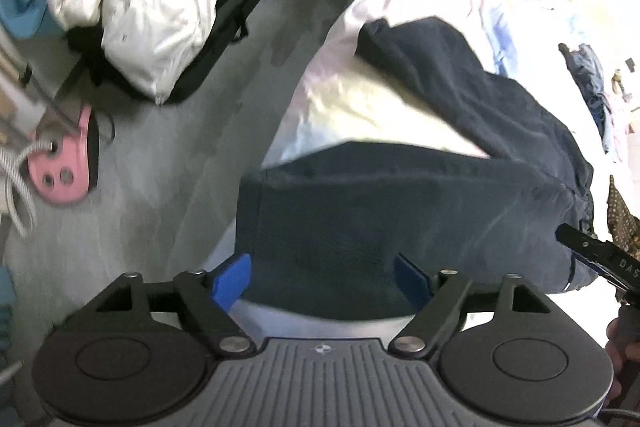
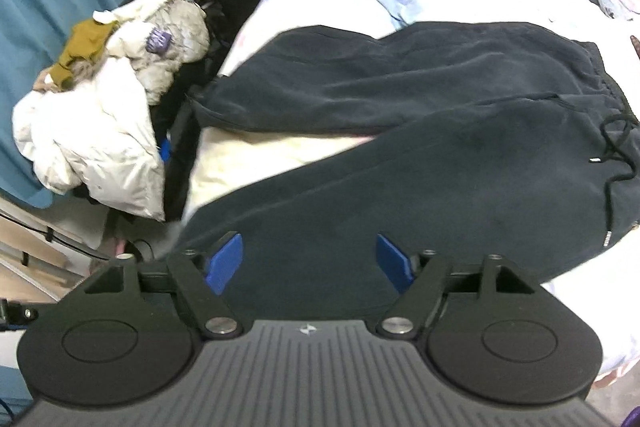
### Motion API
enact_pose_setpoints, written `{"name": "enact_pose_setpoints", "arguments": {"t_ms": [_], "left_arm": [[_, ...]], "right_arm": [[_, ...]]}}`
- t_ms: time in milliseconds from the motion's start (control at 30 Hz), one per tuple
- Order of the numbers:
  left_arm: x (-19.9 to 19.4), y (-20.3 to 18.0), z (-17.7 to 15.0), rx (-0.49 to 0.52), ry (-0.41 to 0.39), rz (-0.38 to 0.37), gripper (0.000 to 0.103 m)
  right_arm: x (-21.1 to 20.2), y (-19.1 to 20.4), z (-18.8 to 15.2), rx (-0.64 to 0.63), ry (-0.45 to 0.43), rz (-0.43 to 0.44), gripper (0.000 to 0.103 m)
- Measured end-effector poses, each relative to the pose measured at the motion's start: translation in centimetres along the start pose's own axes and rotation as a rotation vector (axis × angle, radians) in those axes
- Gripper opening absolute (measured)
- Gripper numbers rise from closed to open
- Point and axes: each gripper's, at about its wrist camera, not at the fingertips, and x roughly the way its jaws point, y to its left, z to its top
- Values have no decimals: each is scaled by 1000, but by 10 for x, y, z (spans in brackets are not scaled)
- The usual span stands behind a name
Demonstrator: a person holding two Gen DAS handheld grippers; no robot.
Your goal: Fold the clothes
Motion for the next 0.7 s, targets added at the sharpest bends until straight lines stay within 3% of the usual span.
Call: {"name": "enact_pose_setpoints", "arguments": {"t_ms": [267, 467, 700], "left_arm": [[0, -5, 24, 29, -31, 7, 92], [-2, 13, 54, 45, -58, -16, 99], [20, 50, 130, 149, -91, -35, 99]], "right_arm": [[13, 23, 11, 7, -29, 25, 94], [25, 42, 16, 51, -46, 54, 102], [46, 75, 16, 136, -92, 14, 102]]}}
